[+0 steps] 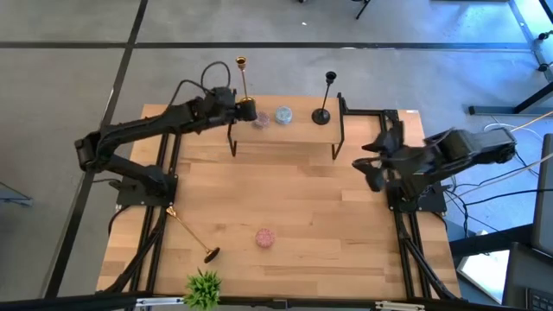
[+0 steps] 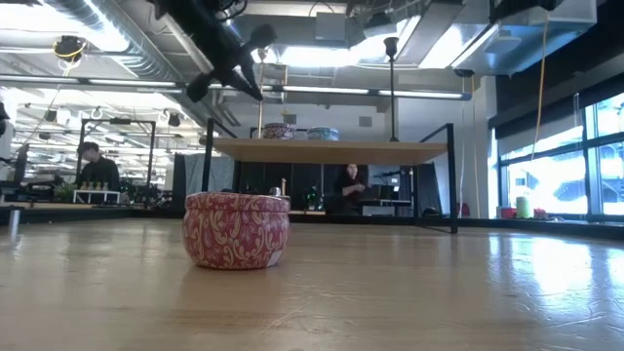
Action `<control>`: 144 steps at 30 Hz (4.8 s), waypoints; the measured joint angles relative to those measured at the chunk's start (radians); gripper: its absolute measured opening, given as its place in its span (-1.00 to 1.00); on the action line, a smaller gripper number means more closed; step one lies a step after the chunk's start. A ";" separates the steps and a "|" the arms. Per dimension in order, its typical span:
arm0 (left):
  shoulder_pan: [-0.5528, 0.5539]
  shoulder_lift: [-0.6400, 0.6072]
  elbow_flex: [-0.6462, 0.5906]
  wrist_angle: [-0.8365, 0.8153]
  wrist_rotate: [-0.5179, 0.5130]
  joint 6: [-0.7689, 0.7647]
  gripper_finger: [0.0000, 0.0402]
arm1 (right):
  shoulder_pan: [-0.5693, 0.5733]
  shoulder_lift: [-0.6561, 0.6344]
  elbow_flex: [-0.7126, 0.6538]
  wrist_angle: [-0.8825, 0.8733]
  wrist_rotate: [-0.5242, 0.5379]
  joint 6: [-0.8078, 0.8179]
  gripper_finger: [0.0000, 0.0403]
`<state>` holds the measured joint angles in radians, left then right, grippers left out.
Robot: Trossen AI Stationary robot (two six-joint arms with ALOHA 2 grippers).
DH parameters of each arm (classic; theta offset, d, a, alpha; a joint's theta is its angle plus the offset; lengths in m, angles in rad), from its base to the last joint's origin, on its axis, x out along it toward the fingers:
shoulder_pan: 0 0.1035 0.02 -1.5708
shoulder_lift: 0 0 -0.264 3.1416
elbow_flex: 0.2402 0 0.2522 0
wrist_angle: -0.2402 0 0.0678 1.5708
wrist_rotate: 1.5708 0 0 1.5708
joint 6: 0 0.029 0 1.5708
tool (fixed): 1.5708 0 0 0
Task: Pick & Place candle stick holders
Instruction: Put the red scented candle on the shelf, then put the gold candle holder on the shelf
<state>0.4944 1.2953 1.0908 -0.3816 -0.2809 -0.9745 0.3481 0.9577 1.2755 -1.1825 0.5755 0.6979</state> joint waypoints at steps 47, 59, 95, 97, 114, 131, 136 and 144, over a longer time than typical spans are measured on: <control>0.104 0.133 0.000 0.016 0.153 0.707 -0.99 | -0.119 0.265 0.000 0.173 -0.048 0.245 -0.98; 0.005 0.133 0.000 0.019 -0.034 0.703 -0.99 | -0.109 0.265 0.000 0.179 -0.052 0.246 -0.98; -0.029 0.132 0.000 0.054 0.098 0.716 -0.99 | -0.070 0.265 0.000 0.200 -0.010 0.275 -0.98; -0.029 0.132 0.000 0.045 0.097 0.710 -0.99 | -0.070 0.265 0.000 0.200 -0.010 0.275 -0.98; -0.008 0.145 0.000 0.054 -0.091 0.716 -0.99 | -0.071 0.265 0.000 0.197 0.001 0.264 -0.98; -0.030 0.182 0.000 0.042 -0.058 0.716 -0.99 | -0.071 0.265 0.000 0.194 0.008 0.262 -0.98; -0.027 0.135 0.000 0.040 -0.082 0.717 -0.99 | -0.071 0.265 0.000 0.191 0.008 0.264 -0.98; -0.046 0.038 0.000 -0.012 -0.078 0.700 -0.99 | -0.072 0.265 0.000 0.200 0.008 0.263 -0.98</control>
<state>0.4486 1.3338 1.0912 -0.3939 -0.3585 -0.2750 0.2756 1.2228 1.2755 -0.9821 0.5835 0.9611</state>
